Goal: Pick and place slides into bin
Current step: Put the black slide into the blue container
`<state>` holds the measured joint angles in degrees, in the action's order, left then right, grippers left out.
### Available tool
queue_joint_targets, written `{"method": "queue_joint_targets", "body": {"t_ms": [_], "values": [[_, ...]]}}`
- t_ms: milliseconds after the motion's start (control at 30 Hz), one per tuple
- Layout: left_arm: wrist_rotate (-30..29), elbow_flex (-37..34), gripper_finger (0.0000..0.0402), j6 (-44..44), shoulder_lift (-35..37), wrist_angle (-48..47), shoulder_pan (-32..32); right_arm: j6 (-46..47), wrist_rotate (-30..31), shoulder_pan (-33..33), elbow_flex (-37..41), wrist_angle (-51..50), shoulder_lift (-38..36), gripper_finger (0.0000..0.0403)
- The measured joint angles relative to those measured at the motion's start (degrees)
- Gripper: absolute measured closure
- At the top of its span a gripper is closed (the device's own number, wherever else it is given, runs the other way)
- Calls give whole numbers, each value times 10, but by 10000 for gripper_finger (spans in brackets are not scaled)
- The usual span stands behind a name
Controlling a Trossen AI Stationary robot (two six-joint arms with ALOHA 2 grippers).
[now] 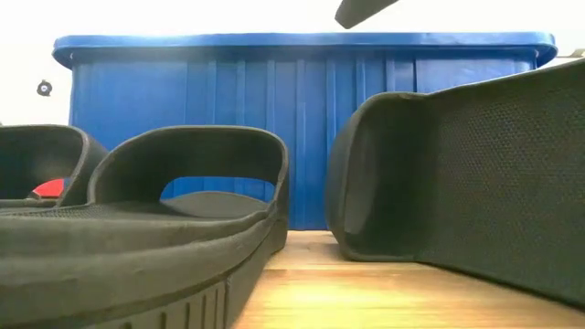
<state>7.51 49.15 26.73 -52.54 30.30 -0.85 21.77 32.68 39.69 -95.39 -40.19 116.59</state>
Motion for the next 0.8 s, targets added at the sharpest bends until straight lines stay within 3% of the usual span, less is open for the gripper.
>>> {"method": "queue_joint_targets", "body": {"t_ms": [333,600,800], "values": [[6,0,212,0,4,0,0,-153,4,-1,-97,-69,81,184],[12,0,212,0,2,-1,0,-165,4,-10,-174,-210,128,184],[13,0,212,0,1,0,0,-165,4,-19,-210,-245,155,184]]}}
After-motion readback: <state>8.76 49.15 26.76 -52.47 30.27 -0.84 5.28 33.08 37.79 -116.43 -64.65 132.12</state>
